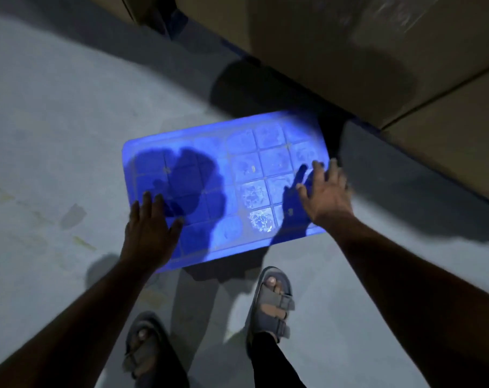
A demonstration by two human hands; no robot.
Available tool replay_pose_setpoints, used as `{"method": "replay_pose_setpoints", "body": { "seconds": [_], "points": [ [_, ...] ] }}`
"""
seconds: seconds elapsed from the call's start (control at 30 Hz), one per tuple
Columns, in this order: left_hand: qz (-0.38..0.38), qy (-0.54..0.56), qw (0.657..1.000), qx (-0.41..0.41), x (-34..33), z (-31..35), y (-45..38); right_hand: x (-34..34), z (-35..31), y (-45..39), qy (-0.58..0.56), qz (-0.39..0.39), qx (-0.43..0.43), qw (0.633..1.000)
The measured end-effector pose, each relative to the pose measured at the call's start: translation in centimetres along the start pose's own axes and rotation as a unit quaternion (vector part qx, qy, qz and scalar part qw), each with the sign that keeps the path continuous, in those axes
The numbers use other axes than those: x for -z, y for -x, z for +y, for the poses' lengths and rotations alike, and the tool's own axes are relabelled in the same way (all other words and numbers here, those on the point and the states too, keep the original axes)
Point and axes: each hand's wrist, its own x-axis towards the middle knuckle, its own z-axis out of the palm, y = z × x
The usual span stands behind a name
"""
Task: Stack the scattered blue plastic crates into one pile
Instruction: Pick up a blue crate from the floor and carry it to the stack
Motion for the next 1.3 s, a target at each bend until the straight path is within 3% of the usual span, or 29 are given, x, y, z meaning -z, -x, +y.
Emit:
{"method": "replay_pose_setpoints", "body": {
  "seconds": [0.13,0.3,0.4,0.63,0.8,0.93,1.1,1.3],
  "points": [
    [-0.014,0.039,0.997,0.072,-2.9,-1.1,-3.3,-2.7,2.2,-2.8,-0.063,-0.039,-0.089,0.993],
    [0.016,0.112,0.979,0.173,-2.6,-1.4,-5.9,-3.0,3.5,-2.3,-0.156,-0.05,-0.065,0.984],
    [-0.004,0.143,0.965,0.22,-1.6,-1.7,-5.8,-3.0,3.7,-0.7,-0.188,-0.067,-0.072,0.977],
    [-0.124,0.153,0.975,0.105,2.0,-2.9,-5.2,-4.2,3.2,7.8,-0.233,-0.031,-0.192,0.953],
    [-0.228,0.147,0.962,0.023,3.5,-4.9,-7.8,-5.6,1.7,15.1,-0.265,-0.012,-0.311,0.913],
    [-0.267,0.104,0.958,-0.033,3.4,-6.3,-9.7,-7.4,-0.1,22.3,-0.297,0.009,-0.382,0.875],
    [-0.287,0.044,0.946,-0.143,6.0,-1.3,-5.2,-11.5,-2.3,32.7,-0.353,0.038,-0.47,0.808],
    [-0.359,0.052,0.912,-0.191,-2.2,0.4,-4.1,-18.0,-5.2,45.2,-0.406,0.106,-0.571,0.706]
  ]
}}
